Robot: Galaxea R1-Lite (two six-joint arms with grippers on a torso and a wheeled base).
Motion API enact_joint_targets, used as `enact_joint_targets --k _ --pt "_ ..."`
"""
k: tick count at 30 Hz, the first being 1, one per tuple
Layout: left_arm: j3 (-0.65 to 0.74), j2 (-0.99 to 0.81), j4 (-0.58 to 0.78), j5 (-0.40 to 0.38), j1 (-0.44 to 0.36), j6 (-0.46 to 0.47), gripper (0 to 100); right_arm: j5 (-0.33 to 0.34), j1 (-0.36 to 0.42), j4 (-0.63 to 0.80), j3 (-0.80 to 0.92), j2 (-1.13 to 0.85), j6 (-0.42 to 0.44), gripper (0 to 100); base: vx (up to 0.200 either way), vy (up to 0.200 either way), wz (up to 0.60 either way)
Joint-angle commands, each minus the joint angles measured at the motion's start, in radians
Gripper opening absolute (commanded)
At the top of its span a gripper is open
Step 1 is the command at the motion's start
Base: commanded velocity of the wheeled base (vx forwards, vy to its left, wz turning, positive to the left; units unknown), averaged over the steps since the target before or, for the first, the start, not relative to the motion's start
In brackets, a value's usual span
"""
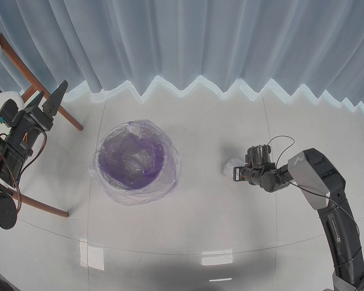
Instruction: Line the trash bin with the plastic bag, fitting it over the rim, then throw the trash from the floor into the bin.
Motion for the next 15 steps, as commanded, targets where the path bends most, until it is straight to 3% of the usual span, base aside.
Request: enact_joint_targets --k 1,8,12,15 --pt "-0.002 -0.005 0.000 0.000 -0.001 0.000 100 0.002 0.016 -0.009 0.122 -0.234 0.012 0 0.000 0.000 0.00" --pt "0.003 -0.015 0.000 0.003 -0.018 0.003 100 0.033 0.054 -0.012 0.400 -0.579 0.029 0 0.000 0.000 0.00" --pt "0.000 -0.023 -0.002 0.005 -0.024 -0.002 100 0.076 0.103 -0.014 0.553 -0.748 0.034 0 0.000 0.000 0.00" --pt "-0.002 -0.043 -0.002 0.006 -0.027 -0.005 100 0.123 0.185 -0.037 0.649 -0.861 0.058 0 0.000 0.000 0.00"
